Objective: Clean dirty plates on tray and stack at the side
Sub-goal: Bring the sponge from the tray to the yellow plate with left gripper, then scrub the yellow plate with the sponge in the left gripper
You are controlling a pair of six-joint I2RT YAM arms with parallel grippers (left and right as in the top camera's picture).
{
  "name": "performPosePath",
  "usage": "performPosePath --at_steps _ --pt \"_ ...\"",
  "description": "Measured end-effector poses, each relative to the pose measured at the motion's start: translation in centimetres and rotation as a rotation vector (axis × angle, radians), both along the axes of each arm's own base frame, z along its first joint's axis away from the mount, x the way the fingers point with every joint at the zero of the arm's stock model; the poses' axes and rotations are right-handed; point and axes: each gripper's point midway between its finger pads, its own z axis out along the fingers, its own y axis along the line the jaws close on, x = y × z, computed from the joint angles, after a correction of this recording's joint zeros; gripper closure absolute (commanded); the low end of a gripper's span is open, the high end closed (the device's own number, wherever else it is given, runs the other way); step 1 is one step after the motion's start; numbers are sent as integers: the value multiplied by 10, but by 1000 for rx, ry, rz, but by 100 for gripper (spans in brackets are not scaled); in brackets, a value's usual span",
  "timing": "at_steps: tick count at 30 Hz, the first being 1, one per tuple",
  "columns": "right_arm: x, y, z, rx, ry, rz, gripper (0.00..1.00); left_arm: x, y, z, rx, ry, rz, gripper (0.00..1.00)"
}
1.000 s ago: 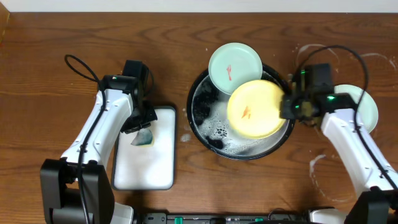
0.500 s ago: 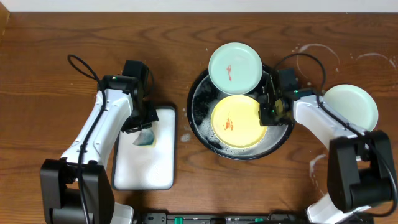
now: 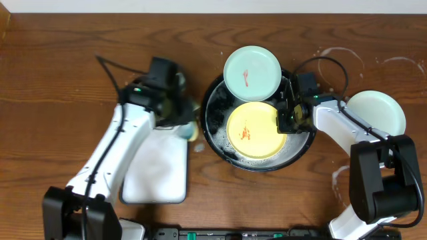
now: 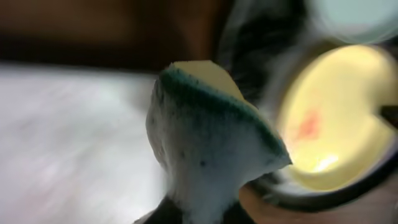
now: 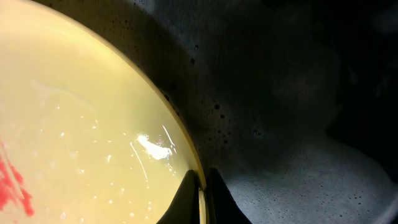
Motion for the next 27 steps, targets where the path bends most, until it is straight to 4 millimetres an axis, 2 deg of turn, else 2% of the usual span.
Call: performPosePath --at_steps 6,9,13,17,21,27 --pt "0 0 0 1 1 0 99 13 -87 7 -129 -117 -113 93" --pt "0 0 0 1 0 0 99 8 -130 -5 -175 -118 -156 93" --pt "0 0 0 2 1 0 99 -2 -176 -34 -214 -79 -187 92" --pt "1 0 0 2 1 0 99 -7 -196 -71 -220 -9 -162 92" --pt "1 0 0 2 2 0 99 0 -201 -102 -220 34 -118 92" --pt "0 0 0 2 3 0 99 4 -200 -110 -189 70 -89 93"
